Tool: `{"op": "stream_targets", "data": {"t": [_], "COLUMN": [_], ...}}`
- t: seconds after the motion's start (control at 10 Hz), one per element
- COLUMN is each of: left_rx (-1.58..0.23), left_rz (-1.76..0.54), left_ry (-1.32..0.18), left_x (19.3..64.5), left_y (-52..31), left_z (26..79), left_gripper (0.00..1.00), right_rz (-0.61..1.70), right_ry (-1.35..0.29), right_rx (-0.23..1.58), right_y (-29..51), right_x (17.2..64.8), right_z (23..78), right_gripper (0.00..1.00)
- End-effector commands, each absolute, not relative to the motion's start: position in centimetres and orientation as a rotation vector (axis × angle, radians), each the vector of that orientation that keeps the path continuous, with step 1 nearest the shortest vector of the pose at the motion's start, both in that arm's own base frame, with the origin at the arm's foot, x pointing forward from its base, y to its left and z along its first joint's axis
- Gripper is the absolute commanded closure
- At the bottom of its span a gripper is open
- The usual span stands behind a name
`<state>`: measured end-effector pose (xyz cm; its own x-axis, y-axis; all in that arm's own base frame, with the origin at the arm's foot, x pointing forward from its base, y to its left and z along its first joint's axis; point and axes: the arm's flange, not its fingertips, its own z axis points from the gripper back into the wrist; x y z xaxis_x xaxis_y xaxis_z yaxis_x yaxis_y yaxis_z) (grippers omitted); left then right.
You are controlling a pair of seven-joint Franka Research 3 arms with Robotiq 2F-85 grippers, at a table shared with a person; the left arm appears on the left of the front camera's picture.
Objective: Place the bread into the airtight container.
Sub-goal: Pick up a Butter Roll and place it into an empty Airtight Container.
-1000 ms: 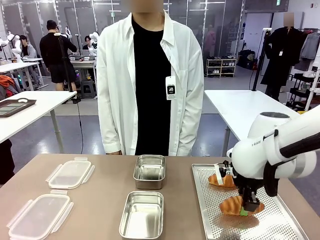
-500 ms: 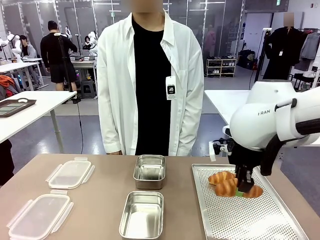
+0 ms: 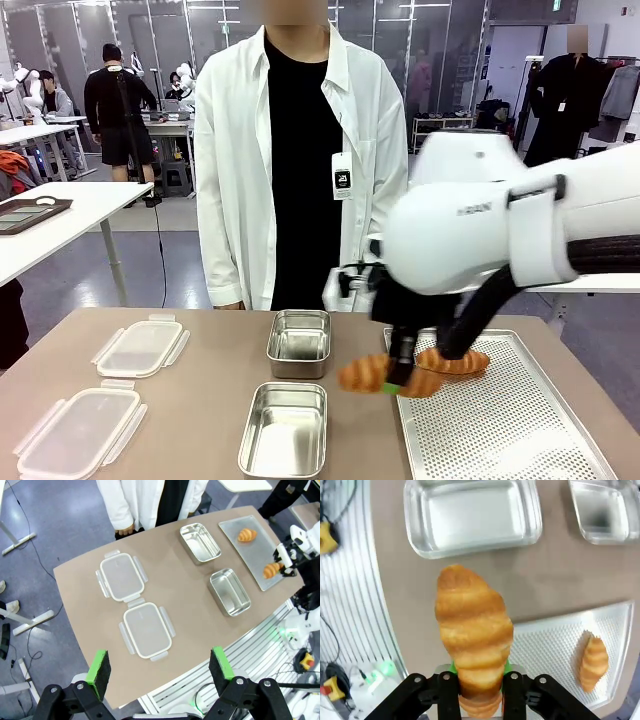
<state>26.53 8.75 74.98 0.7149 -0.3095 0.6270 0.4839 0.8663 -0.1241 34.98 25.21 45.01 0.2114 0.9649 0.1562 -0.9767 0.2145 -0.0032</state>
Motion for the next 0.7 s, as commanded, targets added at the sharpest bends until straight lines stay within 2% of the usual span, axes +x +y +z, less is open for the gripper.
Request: {"op": "stream_targets", "data": {"t": [0.0, 0.3, 0.6], "left_rx": [-0.292, -0.292, -0.292], "left_rz": [-0.459, -0.459, -0.459], "left_ry": [-0.639, -0.639, -0.639], "left_x": [26.5, 26.5, 26.5], "left_y": [8.7, 8.7, 8.7], "left_z": [75.1, 75.1, 75.1], "left_gripper": [0.0, 0.0, 0.0], "right_rz": [1.33, 1.376, 1.396], "right_ry": [-0.147, -0.132, -0.093], "right_rx": [0.093, 0.067, 0.026], "right_y": [30.8, 37.9, 39.6], "right_x": [34.9, 33.9, 33.6], "right_z": [44.3, 42.6, 41.4], "right_gripper": [0.71, 0.71, 0.71]}}
